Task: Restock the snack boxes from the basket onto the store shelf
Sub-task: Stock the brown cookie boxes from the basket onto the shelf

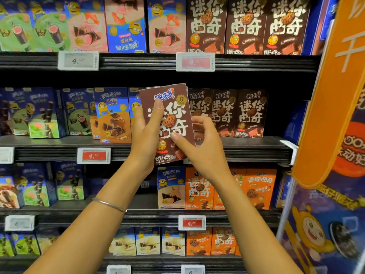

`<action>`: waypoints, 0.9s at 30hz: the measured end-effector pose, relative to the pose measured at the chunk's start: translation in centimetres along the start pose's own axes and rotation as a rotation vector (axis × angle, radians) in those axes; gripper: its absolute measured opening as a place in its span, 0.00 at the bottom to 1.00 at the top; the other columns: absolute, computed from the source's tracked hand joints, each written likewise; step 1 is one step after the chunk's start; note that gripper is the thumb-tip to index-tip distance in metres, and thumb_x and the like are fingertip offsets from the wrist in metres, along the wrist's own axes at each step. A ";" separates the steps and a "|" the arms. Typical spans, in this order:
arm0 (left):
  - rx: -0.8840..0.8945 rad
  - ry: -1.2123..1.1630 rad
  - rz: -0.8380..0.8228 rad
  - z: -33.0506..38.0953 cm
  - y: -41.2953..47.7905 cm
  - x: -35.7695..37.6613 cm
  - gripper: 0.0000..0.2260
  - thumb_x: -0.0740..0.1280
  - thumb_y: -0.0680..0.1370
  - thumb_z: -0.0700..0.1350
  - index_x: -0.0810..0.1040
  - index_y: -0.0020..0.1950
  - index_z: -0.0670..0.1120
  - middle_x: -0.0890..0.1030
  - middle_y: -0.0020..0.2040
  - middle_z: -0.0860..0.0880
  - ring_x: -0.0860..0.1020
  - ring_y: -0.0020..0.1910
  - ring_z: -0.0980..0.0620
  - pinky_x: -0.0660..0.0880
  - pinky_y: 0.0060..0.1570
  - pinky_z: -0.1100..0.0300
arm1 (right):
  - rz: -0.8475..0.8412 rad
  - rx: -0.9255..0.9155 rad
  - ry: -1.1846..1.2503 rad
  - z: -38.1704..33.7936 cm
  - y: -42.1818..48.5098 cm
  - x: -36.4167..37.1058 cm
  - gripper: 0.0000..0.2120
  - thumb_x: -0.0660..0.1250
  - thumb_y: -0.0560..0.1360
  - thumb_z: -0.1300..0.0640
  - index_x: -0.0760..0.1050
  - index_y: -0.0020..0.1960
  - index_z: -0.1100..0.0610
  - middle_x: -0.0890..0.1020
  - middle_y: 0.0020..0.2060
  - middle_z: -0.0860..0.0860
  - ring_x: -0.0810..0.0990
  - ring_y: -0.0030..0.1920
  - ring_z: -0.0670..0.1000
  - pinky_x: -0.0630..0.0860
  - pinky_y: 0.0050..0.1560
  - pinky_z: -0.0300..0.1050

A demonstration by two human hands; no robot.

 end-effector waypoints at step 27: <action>-0.025 0.116 0.149 -1.9 1.4 0.8 0.16 0.57 0.88 0.49 0.68 0.75 0.47 0.80 0.66 0.44 0.84 0.59 0.46 0.85 0.50 0.50 | 0.407 0.171 -0.269 7.8 3.8 -13.6 0.22 0.69 0.79 0.43 0.69 0.69 0.48 0.78 0.56 0.42 0.80 0.55 0.44 0.81 0.56 0.53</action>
Point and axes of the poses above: each hand's wrist, its own y-axis towards the middle knuckle, its own x-axis out of the palm, z = x × y, the point moved 4 cm from there along y, towards the middle knuckle
